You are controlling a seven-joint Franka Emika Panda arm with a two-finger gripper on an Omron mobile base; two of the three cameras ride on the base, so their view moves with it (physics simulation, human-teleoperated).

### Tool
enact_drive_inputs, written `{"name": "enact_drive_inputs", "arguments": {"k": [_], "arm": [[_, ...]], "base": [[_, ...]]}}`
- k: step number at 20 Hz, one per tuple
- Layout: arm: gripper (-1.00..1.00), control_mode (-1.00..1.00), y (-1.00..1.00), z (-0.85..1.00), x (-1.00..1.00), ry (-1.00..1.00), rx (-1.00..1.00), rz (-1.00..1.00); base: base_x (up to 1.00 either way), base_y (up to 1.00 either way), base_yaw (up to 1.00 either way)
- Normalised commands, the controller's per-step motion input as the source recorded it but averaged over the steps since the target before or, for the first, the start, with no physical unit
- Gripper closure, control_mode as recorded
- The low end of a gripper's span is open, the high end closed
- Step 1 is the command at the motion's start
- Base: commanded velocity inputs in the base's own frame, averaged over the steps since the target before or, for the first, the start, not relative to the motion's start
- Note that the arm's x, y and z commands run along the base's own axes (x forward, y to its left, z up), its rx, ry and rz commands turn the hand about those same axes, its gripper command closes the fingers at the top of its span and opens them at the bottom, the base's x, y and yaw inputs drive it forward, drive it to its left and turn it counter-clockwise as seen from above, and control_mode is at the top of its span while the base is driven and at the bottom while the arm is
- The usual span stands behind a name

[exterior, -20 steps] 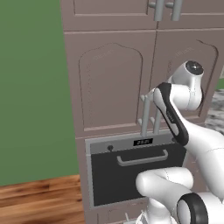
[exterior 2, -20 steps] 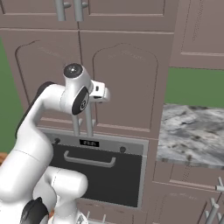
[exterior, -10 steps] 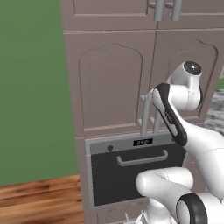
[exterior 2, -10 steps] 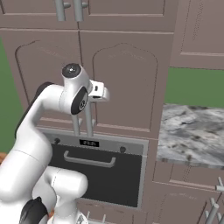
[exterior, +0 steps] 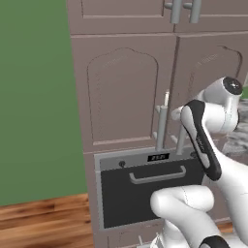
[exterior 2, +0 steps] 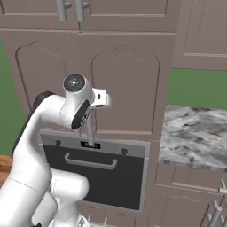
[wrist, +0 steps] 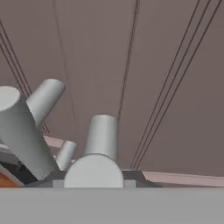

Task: Move the bowls from the cabinet to the plates on the dining table.

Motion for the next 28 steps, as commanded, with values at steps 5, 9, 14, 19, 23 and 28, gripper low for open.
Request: {"name": "enact_drive_inputs", "arguments": {"k": [5,9,14,19,23,28], "arm": [[1.00,-1.00,-0.32,-0.16,-0.95,-0.18,0.00,0.20],[1.00,-1.00,-0.30,-0.12,-0.91,-0.17,0.00,0.20],[-1.00,-1.00,-0.22,-0.06,-0.81,-0.16,0.00,0.17],[-1.00,-1.00,-0.04,0.05,-0.71,-0.15,-0.02,0.04],[-1.00,-1.00,0.00,0.51,-0.35,-0.12,-0.02,0.00],[-1.00,-1.00,0.02,0.70,-0.12,-0.05,0.00,0.00]], "base": [[0.00,0.00,0.00],[0.00,0.00,0.00],[0.00,0.00,0.00],[0.00,0.00,0.00],[0.00,0.00,0.00],[0.00,0.00,0.00]]}}
